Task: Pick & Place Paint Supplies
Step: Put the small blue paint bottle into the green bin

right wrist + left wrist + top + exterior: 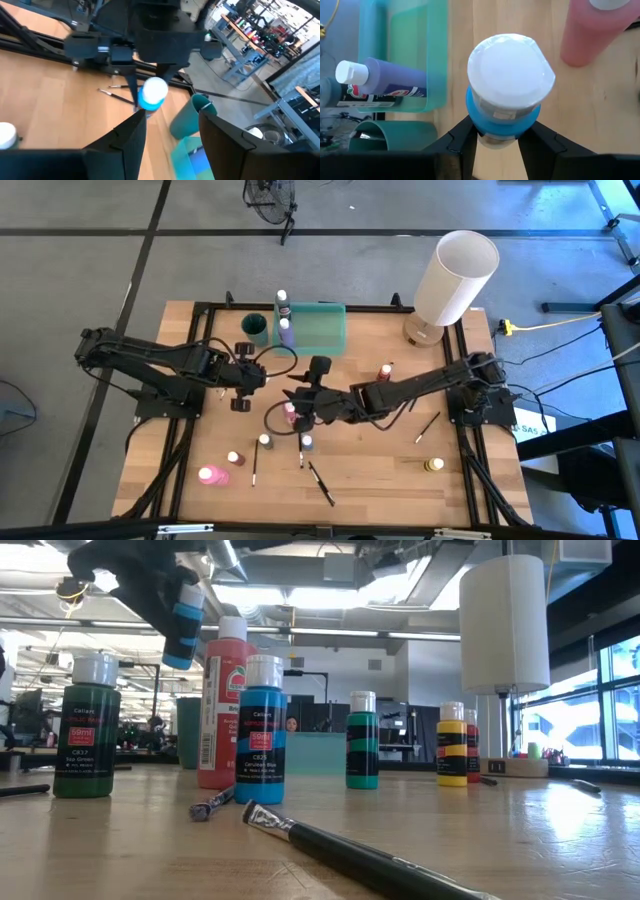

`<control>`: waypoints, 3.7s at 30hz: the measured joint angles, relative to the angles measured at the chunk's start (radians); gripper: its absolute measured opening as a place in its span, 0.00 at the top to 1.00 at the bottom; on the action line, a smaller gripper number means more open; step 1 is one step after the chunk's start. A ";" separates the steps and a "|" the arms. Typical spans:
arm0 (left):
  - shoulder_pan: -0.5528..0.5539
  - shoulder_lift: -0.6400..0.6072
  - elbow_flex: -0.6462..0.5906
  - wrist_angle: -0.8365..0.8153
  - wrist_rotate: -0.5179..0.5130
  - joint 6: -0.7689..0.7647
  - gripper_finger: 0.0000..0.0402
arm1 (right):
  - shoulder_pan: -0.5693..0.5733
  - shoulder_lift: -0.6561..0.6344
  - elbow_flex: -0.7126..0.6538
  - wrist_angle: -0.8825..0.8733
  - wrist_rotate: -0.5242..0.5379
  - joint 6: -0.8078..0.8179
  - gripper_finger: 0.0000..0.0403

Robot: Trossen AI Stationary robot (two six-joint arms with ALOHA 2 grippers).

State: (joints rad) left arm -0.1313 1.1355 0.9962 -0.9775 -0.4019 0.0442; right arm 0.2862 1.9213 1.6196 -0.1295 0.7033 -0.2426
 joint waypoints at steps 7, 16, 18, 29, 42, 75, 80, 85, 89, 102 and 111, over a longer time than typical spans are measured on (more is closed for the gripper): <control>0.000 0.000 0.000 -0.034 -0.023 0.005 0.70 | 0.008 0.000 0.000 -0.002 0.000 -0.044 0.55; 0.000 0.000 0.000 -0.047 -0.053 0.060 0.70 | 0.009 0.001 -0.002 -0.059 -0.076 -0.065 0.57; 0.000 0.000 0.000 -0.047 -0.053 0.060 0.70 | 0.009 0.001 -0.002 -0.067 -0.076 -0.065 0.57; 0.000 0.000 0.000 -0.047 -0.044 0.049 0.70 | 0.007 0.001 -0.002 -0.108 -0.132 -0.061 0.50; -0.001 0.000 0.000 -0.048 -0.087 0.056 0.70 | -0.029 0.001 -0.002 -0.137 0.011 0.153 0.10; -0.043 0.100 0.000 0.099 -0.218 0.144 0.70 | -0.106 0.029 -0.002 -0.028 -0.341 0.100 0.07; -0.043 0.100 0.000 0.137 -0.218 0.144 0.70 | -0.116 0.029 -0.001 0.002 -0.339 0.075 0.07; -0.043 0.101 0.000 0.144 -0.217 0.149 0.70 | -0.135 0.033 -0.001 0.003 -0.339 0.076 0.07; -0.043 0.101 0.000 0.144 -0.217 0.150 0.70 | -0.148 0.048 -0.001 0.027 -0.342 0.076 0.07; -0.043 0.101 0.000 0.150 -0.216 0.152 0.70 | -0.171 0.062 -0.001 0.048 -0.368 0.076 0.09; -0.043 0.101 0.000 0.152 -0.214 0.152 0.70 | -0.175 0.080 -0.001 0.070 -0.372 0.062 0.17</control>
State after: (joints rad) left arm -0.1741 1.2362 0.9958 -0.8259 -0.6163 0.1967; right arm 0.1116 2.0010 1.6188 -0.0596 0.3313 -0.1806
